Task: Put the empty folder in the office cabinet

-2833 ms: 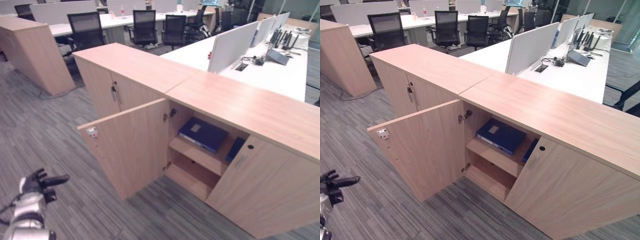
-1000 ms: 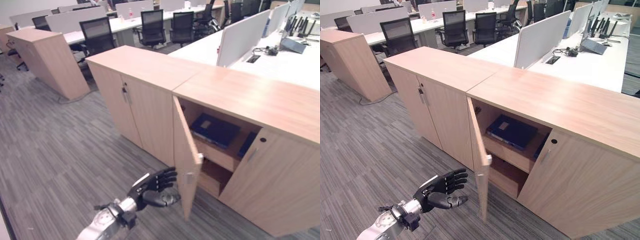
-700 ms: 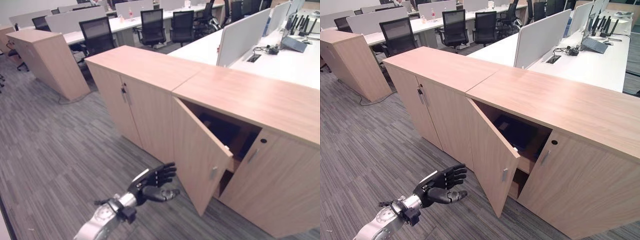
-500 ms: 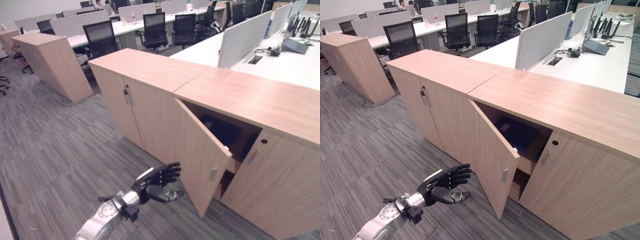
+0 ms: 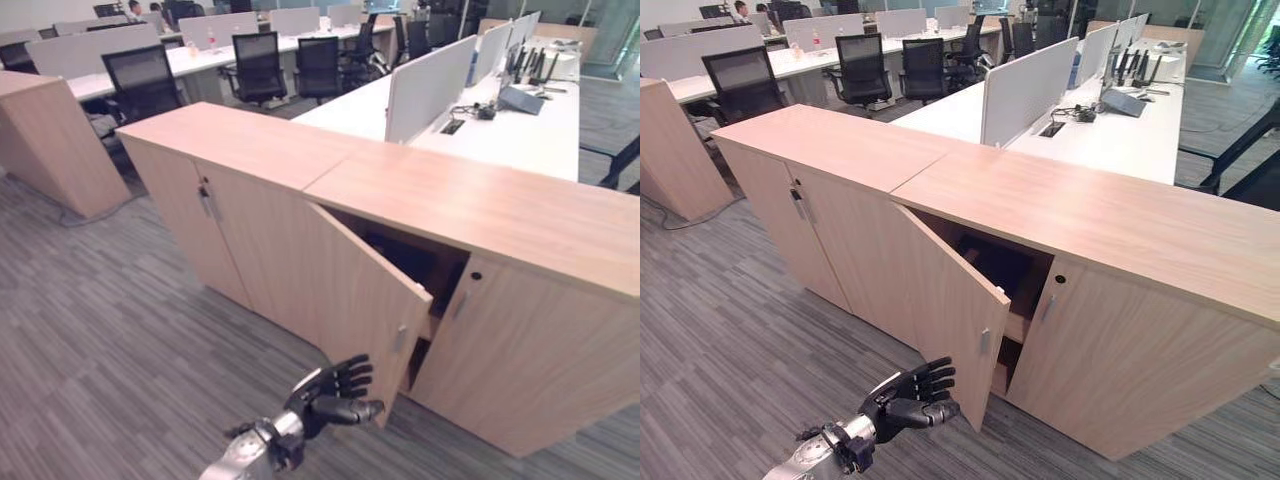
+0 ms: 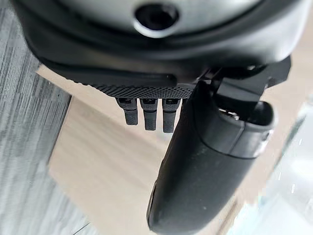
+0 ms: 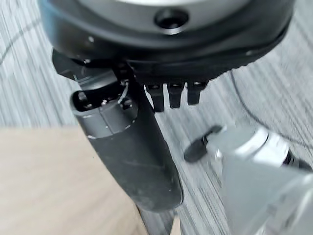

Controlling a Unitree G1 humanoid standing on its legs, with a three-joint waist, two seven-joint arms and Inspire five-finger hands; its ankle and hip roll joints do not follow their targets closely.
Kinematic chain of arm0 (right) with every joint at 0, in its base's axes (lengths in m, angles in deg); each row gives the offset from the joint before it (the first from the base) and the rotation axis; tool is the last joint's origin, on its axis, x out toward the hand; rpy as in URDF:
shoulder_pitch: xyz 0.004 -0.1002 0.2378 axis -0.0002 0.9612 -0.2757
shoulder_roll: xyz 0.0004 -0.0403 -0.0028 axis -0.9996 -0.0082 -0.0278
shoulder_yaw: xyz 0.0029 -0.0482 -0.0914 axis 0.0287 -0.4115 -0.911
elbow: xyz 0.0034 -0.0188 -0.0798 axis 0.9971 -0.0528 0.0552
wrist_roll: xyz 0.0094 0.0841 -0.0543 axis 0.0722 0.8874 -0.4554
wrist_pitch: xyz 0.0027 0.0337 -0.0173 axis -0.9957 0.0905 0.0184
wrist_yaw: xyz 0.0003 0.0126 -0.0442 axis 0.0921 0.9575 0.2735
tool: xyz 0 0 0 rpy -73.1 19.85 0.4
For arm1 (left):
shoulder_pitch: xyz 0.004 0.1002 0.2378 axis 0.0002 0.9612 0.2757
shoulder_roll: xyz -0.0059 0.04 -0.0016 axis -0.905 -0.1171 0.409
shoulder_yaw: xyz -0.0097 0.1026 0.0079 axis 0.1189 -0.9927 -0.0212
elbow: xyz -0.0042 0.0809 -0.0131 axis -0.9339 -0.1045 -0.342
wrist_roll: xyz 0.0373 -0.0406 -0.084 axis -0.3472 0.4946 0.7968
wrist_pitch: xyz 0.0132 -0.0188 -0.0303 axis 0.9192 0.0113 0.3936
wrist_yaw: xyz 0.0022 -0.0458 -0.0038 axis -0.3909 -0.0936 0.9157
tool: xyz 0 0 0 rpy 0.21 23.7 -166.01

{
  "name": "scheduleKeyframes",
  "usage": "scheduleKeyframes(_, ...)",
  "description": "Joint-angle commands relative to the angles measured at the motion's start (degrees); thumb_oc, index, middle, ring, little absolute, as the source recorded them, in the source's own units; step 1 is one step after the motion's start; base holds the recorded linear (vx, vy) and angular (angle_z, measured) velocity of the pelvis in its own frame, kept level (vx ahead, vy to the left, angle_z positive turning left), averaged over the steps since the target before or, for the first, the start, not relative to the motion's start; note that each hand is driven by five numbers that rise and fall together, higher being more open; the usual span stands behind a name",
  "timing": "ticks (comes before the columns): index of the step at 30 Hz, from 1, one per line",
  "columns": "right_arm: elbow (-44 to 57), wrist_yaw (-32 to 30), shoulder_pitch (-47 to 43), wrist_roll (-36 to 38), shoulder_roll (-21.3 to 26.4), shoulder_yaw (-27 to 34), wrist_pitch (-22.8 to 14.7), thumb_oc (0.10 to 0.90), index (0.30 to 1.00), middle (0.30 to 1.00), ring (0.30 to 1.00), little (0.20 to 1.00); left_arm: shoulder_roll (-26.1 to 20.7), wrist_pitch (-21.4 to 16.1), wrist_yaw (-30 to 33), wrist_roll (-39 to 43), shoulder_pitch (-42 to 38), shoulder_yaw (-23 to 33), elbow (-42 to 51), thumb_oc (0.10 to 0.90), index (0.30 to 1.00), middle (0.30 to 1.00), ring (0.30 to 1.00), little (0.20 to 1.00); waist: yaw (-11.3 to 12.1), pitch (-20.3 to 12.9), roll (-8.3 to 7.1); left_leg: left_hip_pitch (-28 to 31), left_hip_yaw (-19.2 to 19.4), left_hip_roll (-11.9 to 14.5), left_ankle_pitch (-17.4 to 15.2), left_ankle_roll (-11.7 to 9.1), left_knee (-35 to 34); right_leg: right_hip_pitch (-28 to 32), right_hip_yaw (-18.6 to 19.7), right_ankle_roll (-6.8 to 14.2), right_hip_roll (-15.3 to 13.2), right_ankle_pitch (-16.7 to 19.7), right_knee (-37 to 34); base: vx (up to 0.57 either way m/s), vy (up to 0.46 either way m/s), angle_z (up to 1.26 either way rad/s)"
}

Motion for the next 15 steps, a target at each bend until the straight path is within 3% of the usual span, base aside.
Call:
scheduleKeyframes(1, -3.38, -1.10, -6.77, 6.19, 2.36, 3.68, -2.87, 0.800, 0.900, 0.900, 0.900, 0.900, 2.08, -4.59, 1.64, -5.45, -4.70, 3.38, -1.40, 0.800, 0.900, 0.900, 0.900, 0.900, 2.09, 2.04, 2.34, 1.09, -0.61, 3.76, -4.13, -2.01, 0.04, 0.85, -2.54, 1.23, 3.24, -5.59, 0.40, 0.01, -0.171, -0.04)
scheduleKeyframes(5, -3.30, -1.96, -7.52, 8.24, 2.66, 4.33, -3.47, 0.800, 0.900, 0.900, 0.900, 0.900, 2.72, -4.25, 1.74, -8.18, -4.71, 4.16, -7.27, 0.800, 0.900, 0.900, 0.900, 0.900, 1.97, 1.95, 2.45, 1.19, -0.15, 5.29, -3.42, -2.90, 0.04, 0.74, -1.99, 0.43, 4.81, -6.59, 0.40, 0.02, -0.152, -0.05)
scheduleKeyframes(12, -2.08, -1.21, -7.46, 7.04, 3.39, 2.63, -3.74, 0.800, 0.900, 0.900, 0.900, 0.900, 4.68, -3.81, 0.95, -12.27, -6.18, 3.85, -19.72, 0.800, 0.900, 0.900, 0.900, 0.900, -0.28, 1.65, 2.84, 3.15, 2.70, 8.87, -2.11, -4.08, 0.40, 0.76, 1.60, -1.66, 8.56, -8.37, 0.40, 0.03, -0.143, -0.20)
scheduleKeyframes(15, -2.16, -0.29, -7.12, 7.05, 3.25, 1.78, -3.70, 0.800, 0.900, 0.900, 0.900, 0.900, 5.76, -4.34, 1.45, -12.62, -8.19, 3.93, -23.31, 0.800, 0.900, 0.900, 0.900, 0.900, -1.63, 1.74, 2.23, 3.17, 3.97, 10.70, -2.91, -4.02, 4.64, 1.49, 3.80, -3.14, 10.19, -9.29, 0.40, 0.05, -0.212, -0.27)
